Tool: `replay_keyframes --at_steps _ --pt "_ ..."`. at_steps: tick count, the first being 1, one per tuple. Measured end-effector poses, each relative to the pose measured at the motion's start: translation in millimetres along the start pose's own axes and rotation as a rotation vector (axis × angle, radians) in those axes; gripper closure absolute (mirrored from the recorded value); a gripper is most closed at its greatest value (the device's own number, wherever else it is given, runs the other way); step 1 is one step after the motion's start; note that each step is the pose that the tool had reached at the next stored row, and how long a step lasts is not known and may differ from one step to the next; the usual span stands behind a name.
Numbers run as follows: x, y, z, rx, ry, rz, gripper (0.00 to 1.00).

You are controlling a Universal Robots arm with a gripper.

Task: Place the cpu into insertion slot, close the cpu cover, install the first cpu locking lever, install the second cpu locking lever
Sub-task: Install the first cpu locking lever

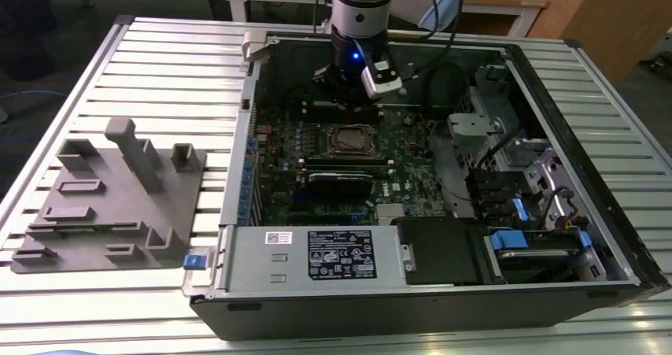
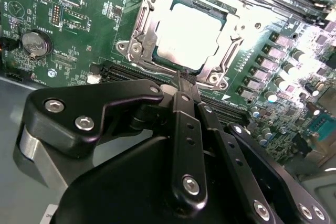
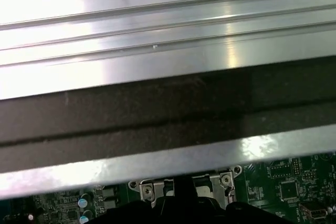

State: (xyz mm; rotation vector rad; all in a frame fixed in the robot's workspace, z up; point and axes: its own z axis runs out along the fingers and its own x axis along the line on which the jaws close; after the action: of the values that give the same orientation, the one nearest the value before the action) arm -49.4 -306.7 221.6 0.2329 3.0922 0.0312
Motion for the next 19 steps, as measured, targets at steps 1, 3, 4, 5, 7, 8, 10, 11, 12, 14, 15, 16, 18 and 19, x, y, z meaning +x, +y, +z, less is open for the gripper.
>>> replay_keyframes --at_steps 1,3,4,5,7,8,10,11,12,14,15,16,18,19 --pt "0.0 -0.1 -0.3 -0.0003 -0.0001 0.000 0.89" --pt "-0.6 -1.0 -0.3 -0.0002 0.0000 0.000 0.89" --pt "-1.0 -1.8 -0.3 -0.0003 0.0000 0.000 0.89" --pt "-1.5 -2.8 -0.3 -0.0003 -0.0001 0.000 0.89" --pt "-2.6 -5.4 -0.3 -0.0003 0.0000 0.000 0.89" --pt "-3.1 -6.9 -0.3 -0.0003 -0.0001 0.000 0.89" --pt "-4.3 -10.8 -0.3 -0.0003 -0.0001 0.000 0.89" --pt "-4.8 -13.1 -0.4 -0.0003 -0.0001 0.000 0.89" --pt "-5.3 -15.6 -0.4 -0.0003 -0.0001 0.000 0.89" --pt "-6.2 -20.0 -0.5 -0.0004 -0.0001 0.000 0.89" --pt "-6.5 -22.2 -0.5 -0.0004 -0.0001 0.000 0.89" --pt "-6.9 -24.4 -0.5 -0.0005 -0.0001 0.000 0.89" --pt "-7.5 -28.2 -0.6 -0.0003 -0.0001 0.000 0.89" --pt "-7.7 -29.4 -0.6 -0.0003 0.0000 0.000 0.89"
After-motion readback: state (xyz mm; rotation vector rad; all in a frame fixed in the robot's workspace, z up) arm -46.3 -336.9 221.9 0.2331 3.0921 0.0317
